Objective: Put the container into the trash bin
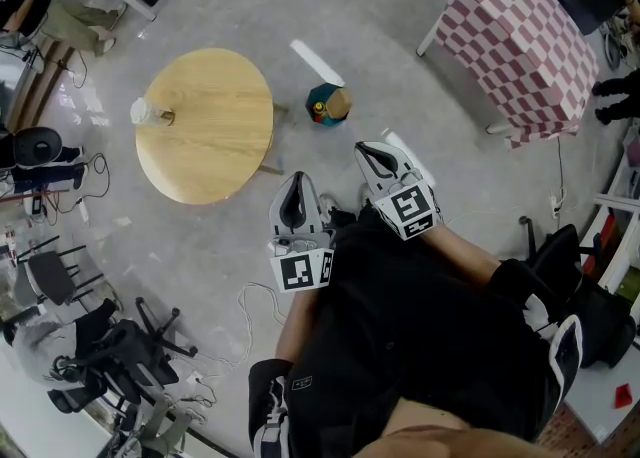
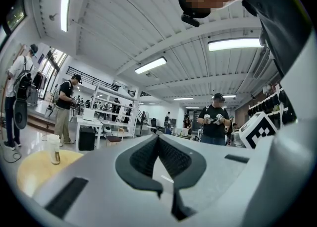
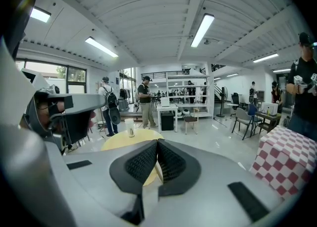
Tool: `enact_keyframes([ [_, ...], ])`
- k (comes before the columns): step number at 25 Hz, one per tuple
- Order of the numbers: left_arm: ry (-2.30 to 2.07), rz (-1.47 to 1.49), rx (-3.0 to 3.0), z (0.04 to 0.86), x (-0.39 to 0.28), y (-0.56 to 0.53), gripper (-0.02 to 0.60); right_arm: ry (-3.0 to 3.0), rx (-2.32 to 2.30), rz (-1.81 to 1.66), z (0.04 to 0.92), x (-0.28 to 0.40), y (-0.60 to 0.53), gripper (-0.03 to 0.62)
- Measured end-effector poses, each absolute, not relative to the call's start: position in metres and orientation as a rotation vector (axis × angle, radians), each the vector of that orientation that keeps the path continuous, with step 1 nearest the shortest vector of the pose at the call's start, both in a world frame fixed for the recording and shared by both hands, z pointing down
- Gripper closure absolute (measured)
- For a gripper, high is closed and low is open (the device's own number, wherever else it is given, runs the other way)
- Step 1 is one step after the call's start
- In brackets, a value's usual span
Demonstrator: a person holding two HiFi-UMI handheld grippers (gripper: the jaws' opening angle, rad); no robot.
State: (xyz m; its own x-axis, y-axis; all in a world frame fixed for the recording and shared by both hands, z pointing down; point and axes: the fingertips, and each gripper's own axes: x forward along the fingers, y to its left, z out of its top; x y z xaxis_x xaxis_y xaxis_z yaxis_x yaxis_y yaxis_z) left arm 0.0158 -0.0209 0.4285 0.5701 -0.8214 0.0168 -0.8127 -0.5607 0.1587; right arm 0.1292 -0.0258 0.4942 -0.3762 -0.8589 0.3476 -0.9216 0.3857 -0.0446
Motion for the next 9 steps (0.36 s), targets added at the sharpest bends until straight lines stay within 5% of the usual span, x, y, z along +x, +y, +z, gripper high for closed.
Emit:
enact_keyframes([
  [9,-1.375,-0.090,2.651,0.4283,0.0145,-0.0204,0.574,-2.360,1.577,0.343,0.4975,0.1278,-0.0234,0.568],
])
